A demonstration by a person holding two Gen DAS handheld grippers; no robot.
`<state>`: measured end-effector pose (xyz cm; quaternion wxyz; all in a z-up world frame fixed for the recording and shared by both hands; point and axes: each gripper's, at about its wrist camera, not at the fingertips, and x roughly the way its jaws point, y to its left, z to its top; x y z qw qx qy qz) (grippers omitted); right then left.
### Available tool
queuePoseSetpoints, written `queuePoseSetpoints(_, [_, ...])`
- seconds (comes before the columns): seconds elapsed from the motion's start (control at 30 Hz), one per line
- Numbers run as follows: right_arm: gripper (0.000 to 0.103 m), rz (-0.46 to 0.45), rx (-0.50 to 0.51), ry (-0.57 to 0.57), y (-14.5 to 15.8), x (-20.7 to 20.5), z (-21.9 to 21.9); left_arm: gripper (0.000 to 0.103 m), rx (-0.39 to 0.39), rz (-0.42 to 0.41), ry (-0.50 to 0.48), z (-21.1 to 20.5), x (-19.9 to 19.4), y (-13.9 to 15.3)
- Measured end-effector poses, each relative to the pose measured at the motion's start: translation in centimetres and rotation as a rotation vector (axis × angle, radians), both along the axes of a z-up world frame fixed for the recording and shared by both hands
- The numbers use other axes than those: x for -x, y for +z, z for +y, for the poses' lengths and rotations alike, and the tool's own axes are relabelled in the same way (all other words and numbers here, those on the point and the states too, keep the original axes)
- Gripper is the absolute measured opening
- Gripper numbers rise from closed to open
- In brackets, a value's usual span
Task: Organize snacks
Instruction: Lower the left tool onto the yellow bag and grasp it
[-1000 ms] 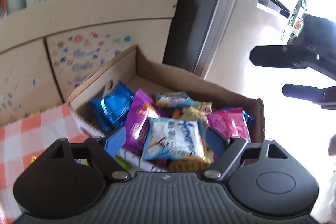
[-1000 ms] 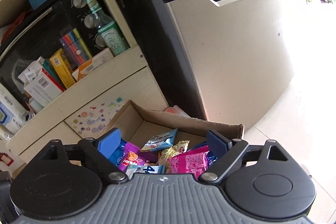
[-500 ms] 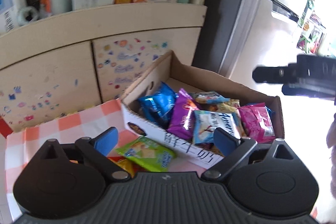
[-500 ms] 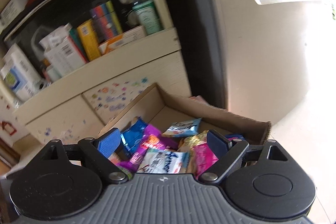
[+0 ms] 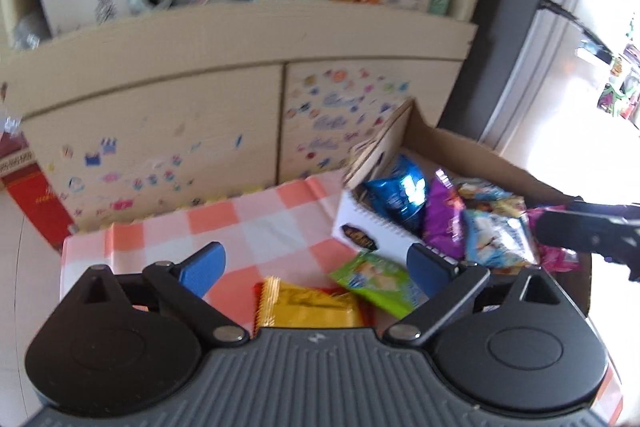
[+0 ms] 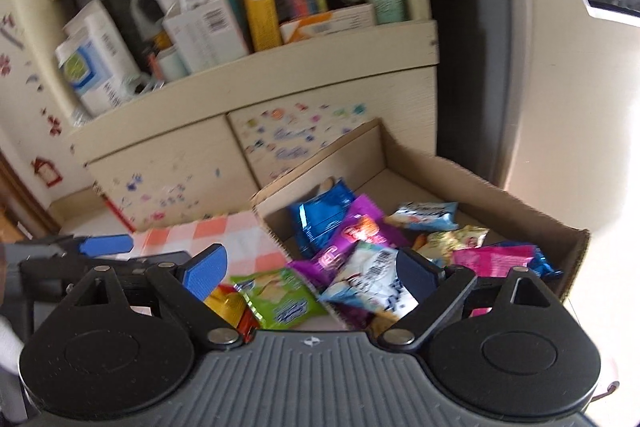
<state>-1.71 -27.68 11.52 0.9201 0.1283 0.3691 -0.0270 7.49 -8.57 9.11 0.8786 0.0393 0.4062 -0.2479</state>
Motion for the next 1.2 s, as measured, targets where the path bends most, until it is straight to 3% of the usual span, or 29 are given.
queuePoseSetpoints(0.3, [0.095,0.056,0.022,0.066,-1.2,-0.6,2.1,0.097,-0.048,0.085,-0.003,0.6,-1.0,-3.3])
queuePoseSetpoints(0.83, [0.095,0.096,0.028,0.077,-2.3,-1.2,2.8,0.097,-0.151,0.094,-0.103,-2.5,-1.1,-7.1])
queuePoseSetpoints(0.93, [0.095,0.106,0.031,0.081,-2.6,-1.4,3.0,0.093,-0.159,0.088,-0.093,-2.5,-1.2,-7.5])
queuePoseSetpoints(1.03, [0.095,0.116,0.034,0.088,-3.0,-1.6,3.2,0.078,-0.098,0.12,-0.08,-1.9,-1.5,-7.5])
queuePoseSetpoints(1.2, [0.095,0.133,0.041,0.102,-3.6,-2.0,3.8,0.067,-0.074,0.124,-0.069,-1.0,-1.6,-7.1])
